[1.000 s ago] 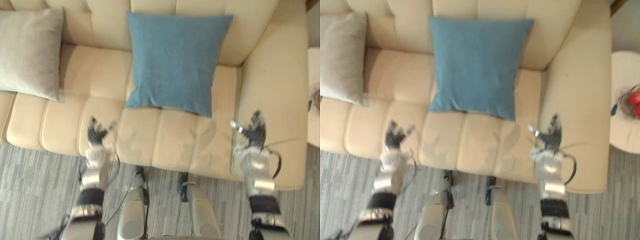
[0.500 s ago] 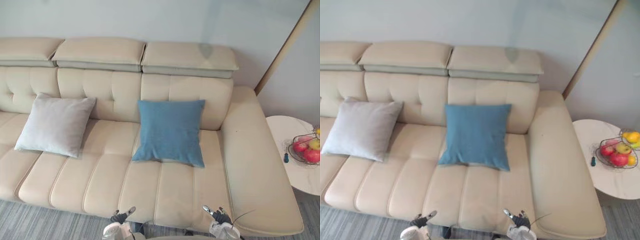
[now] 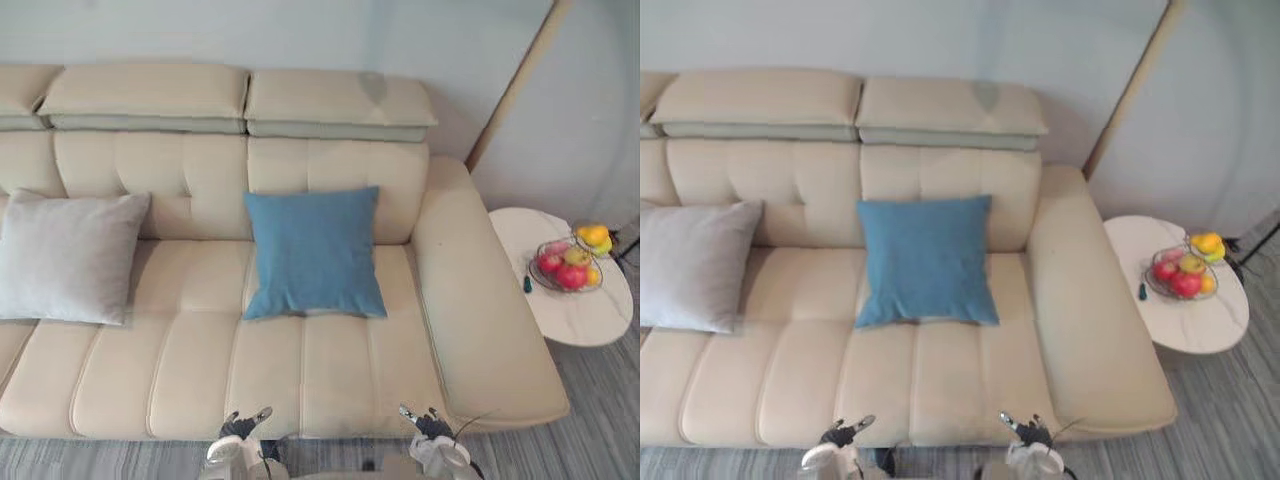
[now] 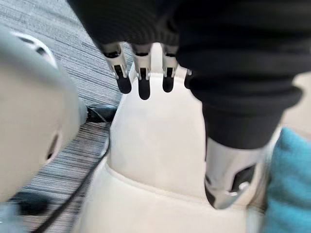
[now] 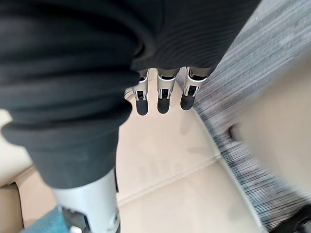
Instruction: Pick up cushions and gather them together orderly.
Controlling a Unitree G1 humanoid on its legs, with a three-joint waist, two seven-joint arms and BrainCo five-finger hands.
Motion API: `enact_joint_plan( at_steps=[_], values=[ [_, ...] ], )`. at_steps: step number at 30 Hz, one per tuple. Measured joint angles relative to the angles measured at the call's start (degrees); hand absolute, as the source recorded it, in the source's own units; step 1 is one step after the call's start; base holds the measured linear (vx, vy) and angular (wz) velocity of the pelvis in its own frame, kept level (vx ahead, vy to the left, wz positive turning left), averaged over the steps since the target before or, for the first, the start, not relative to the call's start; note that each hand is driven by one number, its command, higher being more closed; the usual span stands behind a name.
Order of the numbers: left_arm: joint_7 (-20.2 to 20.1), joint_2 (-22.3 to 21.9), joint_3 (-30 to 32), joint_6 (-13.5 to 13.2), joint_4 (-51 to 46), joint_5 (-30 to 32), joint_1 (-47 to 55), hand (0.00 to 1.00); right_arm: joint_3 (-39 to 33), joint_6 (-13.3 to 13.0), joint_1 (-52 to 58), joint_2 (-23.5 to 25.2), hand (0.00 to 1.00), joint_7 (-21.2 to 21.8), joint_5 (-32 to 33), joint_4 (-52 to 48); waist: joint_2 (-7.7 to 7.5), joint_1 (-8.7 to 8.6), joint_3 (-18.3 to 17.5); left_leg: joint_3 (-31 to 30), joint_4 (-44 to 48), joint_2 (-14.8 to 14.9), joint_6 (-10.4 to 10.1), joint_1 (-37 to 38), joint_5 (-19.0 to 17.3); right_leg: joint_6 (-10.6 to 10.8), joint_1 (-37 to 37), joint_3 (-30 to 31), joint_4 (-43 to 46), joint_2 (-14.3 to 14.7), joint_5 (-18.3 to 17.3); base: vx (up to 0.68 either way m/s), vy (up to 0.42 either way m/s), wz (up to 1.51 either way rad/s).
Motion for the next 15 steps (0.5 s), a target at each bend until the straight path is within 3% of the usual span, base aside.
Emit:
enact_joint_plan(
  at_steps=[1, 2, 4, 6, 7, 8, 10, 11, 12, 14, 15],
  values=[
    [0.1, 0.1, 0.1, -0.1, -0.2, 0.0, 0.0, 0.0, 0.2, 0.0, 0.0, 0.0, 0.0, 0.0, 0.0, 0.0, -0.33, 0.05, 0.0, -0.3, 0.8, -0.1, 0.0, -0.8, 0.0, 0.2, 0.9, 0.1, -0.2, -0.5, 0.2, -0.07, -0.234, 0.56],
    [0.7, 0.1, 0.6, -0.3, -0.6, 0.0, -0.3, 0.0, 0.0, 0.0, -0.6, 0.0, 0.0, -0.1, 0.0, 0.1, -1.3, 0.34, 0.0, -1.8, 3.2, 0.2, -0.1, -3.1, 0.1, 2.1, 2.7, 0.1, -3.5, -0.7, -1.3, -0.12, -0.25, 0.34],
    [1.0, -1.3, 1.6, -0.4, -0.8, 0.0, -0.6, 0.0, -0.1, -0.1, -1.8, -0.6, 0.0, -0.3, -0.9, -0.1, 1.18, 1.43, 0.9, -2.9, 5.1, 2.3, -0.5, -5.1, 0.6, 1.3, 5.2, -2.0, -9.2, 1.8, -3.8, -0.15, -0.249, 0.08],
    [1.6, -2.0, -0.1, -0.7, -0.5, -0.1, -0.8, 0.0, 0.1, -0.4, -3.0, -1.8, 0.0, -1.1, -1.5, -0.2, 2.67, 2.99, 1.5, -3.0, 7.5, 4.5, -2.1, -8.6, 1.8, -0.5, 6.0, -5.3, -13.7, 3.1, -8.9, -0.2, -0.277, -0.13],
    [1.8, -2.1, -0.4, -0.7, -0.5, -0.1, -1.0, 0.0, 0.1, -0.5, -3.4, -1.8, 0.0, -1.2, -1.5, -0.3, 3.21, 2.95, 1.8, -3.2, 7.7, 4.9, -2.6, -9.2, 2.1, -0.9, 5.9, -5.7, -14.2, 3.6, -9.5, -0.24, -0.24, -0.07],
    [2.1, -2.2, -0.8, -0.6, -0.3, -0.1, -1.3, 0.0, 0.1, -0.5, -3.9, -1.9, 0.0, -1.8, -1.5, -0.3, 4.65, 2.84, 2.8, -4.4, 7.7, 6.3, -3.2, -10.2, 3.4, -1.8, 5.9, -7.1, -15.1, 5.1, -10.0, -0.26, -0.205, -0.01],
    [2.1, -2.4, -0.7, -0.7, -0.2, -0.1, -1.4, 0.0, 0.1, -0.4, -3.7, -1.7, 0.0, -2.5, -1.5, -0.2, 5.31, 2.65, 3.6, -4.7, 6.4, 6.8, -3.4, -10.0, 7.3, -2.9, 6.3, -9.1, -15.2, 5.9, -10.6, -0.29, -0.197, 0.17],
    [2.1, -2.2, -0.7, -0.7, -0.1, -0.1, -1.3, 0.0, 0.1, -0.3, -2.4, -1.7, 0.0, -3.0, -1.5, -0.1, 4.04, 2.01, 4.2, -4.7, 3.7, 5.8, -2.7, -9.2, 11.3, -3.2, 6.2, -10.7, -16.0, 4.9, -10.5, -0.27, -0.157, 0.18],
    [2.1, -2.2, 0.4, -0.8, -0.7, 0.0, -1.9, 0.0, 0.1, -0.3, -1.9, -1.7, 0.0, -3.1, -1.4, 0.1, 3.5, 2.33, 4.3, -4.7, 6.5, 5.4, -2.4, -9.3, 8.8, -6.2, 6.6, -12.6, -17.6, 3.9, -10.5, -0.25, -0.131, 0.02],
    [2.1, -2.4, 0.5, -0.8, -0.5, 0.0, -1.8, 0.0, 0.0, -0.3, -2.0, -2.3, 0.0, -3.1, -1.5, 0.3, 3.82, 2.49, 4.4, -5.2, 11.7, 4.9, -1.6, -9.5, 3.2, -7.2, 6.2, -12.4, -18.2, 3.6, -9.8, -0.18, -0.024, -0.19],
    [2.1, -2.5, 0.5, -0.8, -0.2, -0.1, -1.8, 0.0, 0.0, 0.0, -1.8, -2.4, 0.0, -3.1, -1.6, 1.1, 3.41, 2.33, 4.5, -6.2, 16.7, 3.6, -1.5, -9.0, -1.5, -7.2, 6.0, -12.1, -18.4, 2.8, -9.0, -0.24, 0.077, -0.11]
  ],
)
